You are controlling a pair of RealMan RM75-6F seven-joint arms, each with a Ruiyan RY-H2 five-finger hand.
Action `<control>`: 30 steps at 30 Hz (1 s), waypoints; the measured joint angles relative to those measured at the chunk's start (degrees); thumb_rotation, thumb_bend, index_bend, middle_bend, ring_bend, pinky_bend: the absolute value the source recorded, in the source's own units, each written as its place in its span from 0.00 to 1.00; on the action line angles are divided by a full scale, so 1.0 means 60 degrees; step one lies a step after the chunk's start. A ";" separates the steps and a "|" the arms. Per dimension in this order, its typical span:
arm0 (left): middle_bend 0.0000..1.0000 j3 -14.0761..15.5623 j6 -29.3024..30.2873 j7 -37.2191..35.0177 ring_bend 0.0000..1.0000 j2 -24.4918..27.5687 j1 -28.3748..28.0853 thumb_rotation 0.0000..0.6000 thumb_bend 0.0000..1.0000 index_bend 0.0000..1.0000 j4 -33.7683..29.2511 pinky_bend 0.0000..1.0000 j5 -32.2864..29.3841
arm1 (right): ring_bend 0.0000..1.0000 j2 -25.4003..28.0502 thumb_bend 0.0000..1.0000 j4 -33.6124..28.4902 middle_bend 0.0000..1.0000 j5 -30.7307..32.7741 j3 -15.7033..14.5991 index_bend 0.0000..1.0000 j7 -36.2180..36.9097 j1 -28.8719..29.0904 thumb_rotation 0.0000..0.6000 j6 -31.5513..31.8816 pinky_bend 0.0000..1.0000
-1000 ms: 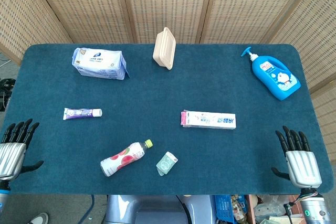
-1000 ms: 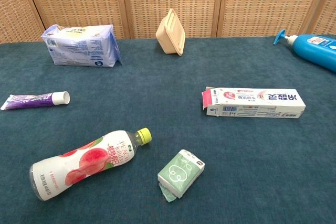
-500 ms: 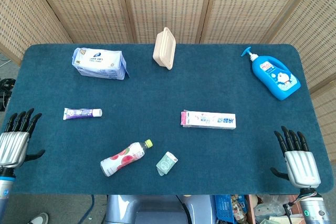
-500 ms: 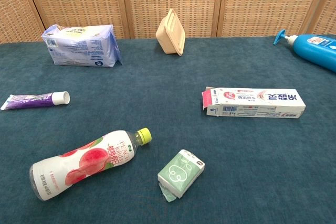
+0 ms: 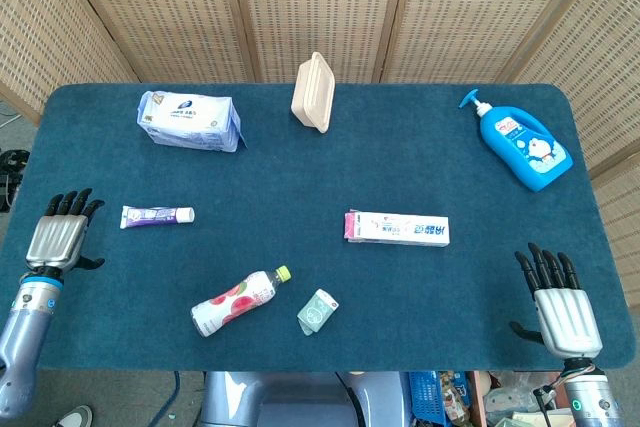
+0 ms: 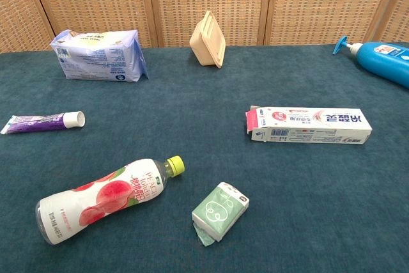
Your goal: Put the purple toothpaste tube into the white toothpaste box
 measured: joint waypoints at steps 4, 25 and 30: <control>0.06 -0.0137 -0.0357 0.0343 0.01 -0.0509 -0.0494 1.00 0.07 0.19 0.0582 0.06 -0.0850 | 0.00 -0.0025 0.00 0.0009 0.00 0.0057 0.0000 0.02 0.0002 0.0010 1.00 -0.0050 0.00; 0.09 -0.0077 -0.1152 0.1883 0.03 -0.2201 -0.2374 1.00 0.13 0.25 0.2136 0.08 -0.3535 | 0.00 -0.0140 0.00 0.0142 0.00 0.0103 -0.0018 0.02 0.0013 0.0079 1.00 -0.0188 0.00; 0.09 -0.0061 -0.1196 0.2015 0.03 -0.2429 -0.2680 1.00 0.14 0.25 0.2507 0.08 -0.3900 | 0.00 -0.0180 0.00 0.0203 0.00 0.0123 -0.0023 0.02 -0.0021 0.0097 1.00 -0.0221 0.00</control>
